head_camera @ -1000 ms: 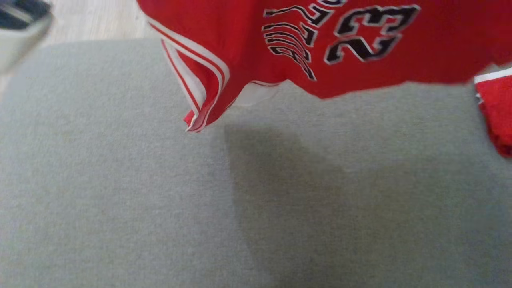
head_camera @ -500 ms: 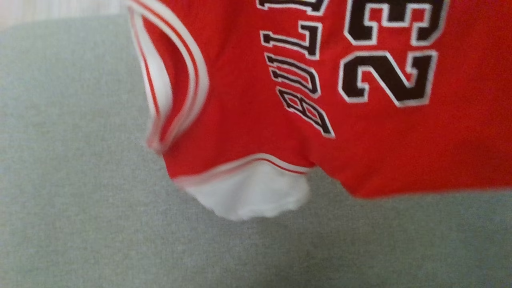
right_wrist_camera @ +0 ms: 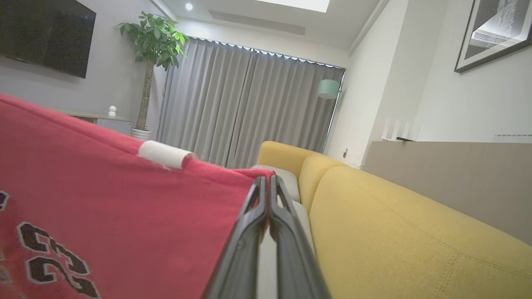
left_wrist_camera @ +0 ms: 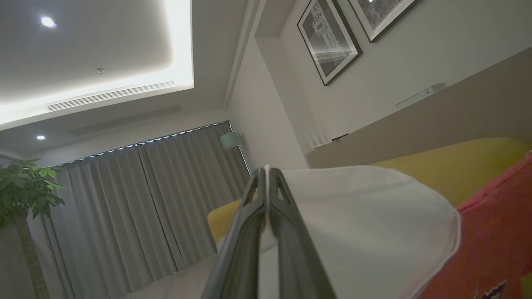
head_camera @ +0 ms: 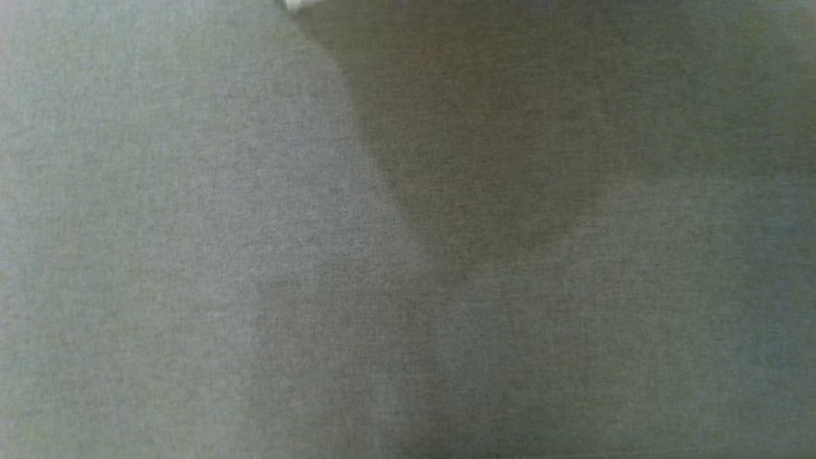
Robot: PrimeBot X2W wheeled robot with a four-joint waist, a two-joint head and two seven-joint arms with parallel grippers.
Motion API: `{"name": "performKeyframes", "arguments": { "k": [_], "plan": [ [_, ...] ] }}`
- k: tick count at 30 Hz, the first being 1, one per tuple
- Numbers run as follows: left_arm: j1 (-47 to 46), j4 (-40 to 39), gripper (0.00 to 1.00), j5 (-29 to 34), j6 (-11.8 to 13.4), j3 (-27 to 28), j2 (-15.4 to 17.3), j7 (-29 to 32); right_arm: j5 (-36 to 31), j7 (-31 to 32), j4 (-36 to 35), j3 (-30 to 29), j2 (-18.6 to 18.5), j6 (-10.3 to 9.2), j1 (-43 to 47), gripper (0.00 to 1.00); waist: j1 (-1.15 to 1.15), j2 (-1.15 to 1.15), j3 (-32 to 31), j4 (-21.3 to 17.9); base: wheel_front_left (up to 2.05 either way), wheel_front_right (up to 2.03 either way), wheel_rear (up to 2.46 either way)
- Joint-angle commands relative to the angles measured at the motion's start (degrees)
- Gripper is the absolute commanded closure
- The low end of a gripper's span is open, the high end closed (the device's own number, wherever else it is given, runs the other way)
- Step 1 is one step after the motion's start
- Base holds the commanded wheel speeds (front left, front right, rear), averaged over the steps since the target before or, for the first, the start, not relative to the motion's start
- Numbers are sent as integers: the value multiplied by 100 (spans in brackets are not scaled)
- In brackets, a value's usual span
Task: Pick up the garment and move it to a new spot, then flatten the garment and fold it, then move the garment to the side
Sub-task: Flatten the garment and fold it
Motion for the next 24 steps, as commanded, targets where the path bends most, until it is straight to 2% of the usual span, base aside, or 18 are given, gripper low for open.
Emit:
{"name": "performKeyframes", "arguments": {
  "k": [1,6,12,17,24],
  "plan": [
    [-29,-234,100,-103,7,34,329,-39,66,-54,-77,21,-161,37,-10,100,-1,0,121,50,0,0,0],
    [577,-642,100,-306,6,-209,614,-64,111,-152,26,192,-292,37,239,100,-1,0,283,105,0,0,0],
    [2072,-1506,100,-281,5,-59,888,-68,306,-249,126,276,-504,37,1109,100,-1,0,285,208,0,0,0],
    [3650,-2226,100,-199,29,24,1046,-69,532,-384,-71,-61,-676,37,2317,100,-1,0,6,238,0,0,0],
    [5720,-2964,100,-53,396,-179,1483,-69,574,-179,-979,-773,-588,37,4485,100,-1,0,-425,133,0,0,0]
  ]
}}
